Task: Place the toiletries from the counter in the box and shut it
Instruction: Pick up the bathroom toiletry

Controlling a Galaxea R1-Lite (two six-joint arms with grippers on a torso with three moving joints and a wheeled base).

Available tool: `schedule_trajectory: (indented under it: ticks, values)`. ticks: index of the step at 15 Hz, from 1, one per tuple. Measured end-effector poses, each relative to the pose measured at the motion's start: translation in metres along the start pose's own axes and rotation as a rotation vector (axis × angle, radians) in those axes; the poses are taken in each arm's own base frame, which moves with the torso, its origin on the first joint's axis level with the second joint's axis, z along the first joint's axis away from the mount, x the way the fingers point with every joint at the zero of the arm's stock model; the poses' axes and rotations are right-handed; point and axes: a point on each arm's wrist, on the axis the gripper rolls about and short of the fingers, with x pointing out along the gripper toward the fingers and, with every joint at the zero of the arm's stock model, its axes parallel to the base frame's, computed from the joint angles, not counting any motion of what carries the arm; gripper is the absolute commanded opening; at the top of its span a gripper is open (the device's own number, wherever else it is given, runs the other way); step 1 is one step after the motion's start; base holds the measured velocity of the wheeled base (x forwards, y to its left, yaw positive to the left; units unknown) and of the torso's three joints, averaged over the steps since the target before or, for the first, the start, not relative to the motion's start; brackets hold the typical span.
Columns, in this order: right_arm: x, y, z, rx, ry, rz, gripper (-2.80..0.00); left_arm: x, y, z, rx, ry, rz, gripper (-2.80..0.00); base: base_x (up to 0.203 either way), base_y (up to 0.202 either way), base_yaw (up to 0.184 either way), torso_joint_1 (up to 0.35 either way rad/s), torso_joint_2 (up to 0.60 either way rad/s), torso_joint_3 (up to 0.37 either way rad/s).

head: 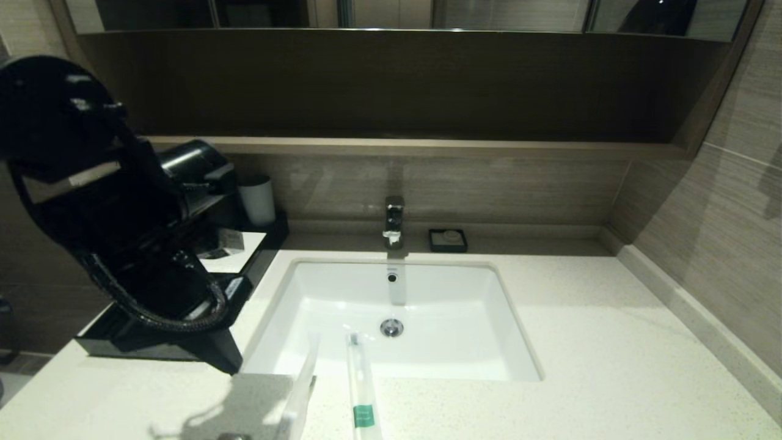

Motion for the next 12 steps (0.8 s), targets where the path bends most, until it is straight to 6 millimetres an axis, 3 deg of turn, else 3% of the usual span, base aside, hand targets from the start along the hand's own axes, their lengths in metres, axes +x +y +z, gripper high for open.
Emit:
schedule_trajectory:
  ticks: [5,12]
  values:
    - [0.0,0.0,0.0,0.0,0.0,0.0,-2.8,0.039,-0.01,-0.002,-0.002,-0.026,0.111,-2.8,0.0,0.0,0.0,0.0,0.0,0.0]
    - [0.0,0.0,0.0,0.0,0.0,0.0,-2.8,0.064,-0.016,-0.01,-0.002,0.029,0.143,-2.8,0.0,0.0,0.0,0.0,0.0,0.0]
